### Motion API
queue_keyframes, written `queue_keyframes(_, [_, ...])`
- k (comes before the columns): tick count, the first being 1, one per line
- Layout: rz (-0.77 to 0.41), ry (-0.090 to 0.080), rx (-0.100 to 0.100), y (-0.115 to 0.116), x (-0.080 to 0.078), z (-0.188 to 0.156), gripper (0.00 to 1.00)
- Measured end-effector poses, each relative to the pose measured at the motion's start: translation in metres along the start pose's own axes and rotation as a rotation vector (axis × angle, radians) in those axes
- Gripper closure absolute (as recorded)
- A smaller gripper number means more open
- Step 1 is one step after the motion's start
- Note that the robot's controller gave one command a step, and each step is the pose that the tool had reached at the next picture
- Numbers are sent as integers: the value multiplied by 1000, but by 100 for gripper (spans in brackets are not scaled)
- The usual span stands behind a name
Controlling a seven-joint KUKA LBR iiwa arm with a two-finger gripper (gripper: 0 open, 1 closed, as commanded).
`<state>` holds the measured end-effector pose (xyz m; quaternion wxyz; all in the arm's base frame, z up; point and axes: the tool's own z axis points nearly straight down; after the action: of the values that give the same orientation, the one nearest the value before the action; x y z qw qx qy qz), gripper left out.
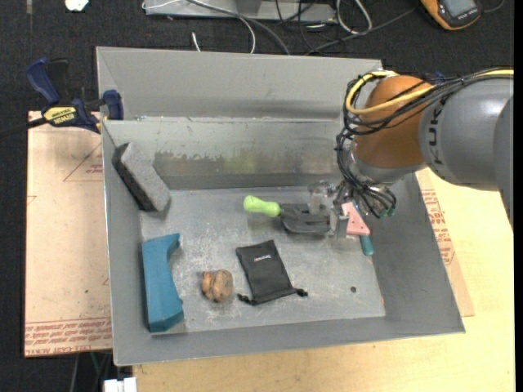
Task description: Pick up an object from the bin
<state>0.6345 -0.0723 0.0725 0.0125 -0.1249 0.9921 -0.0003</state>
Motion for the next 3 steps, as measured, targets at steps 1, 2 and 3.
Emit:
queue_keyframes(1, [0, 0, 0, 0, 0, 0, 100])
queue_keyframes(2, [16, 3, -3, -16, 13, -54, 100])
queue_keyframes(3, [-3, -11, 3, -18, 2, -59, 100])
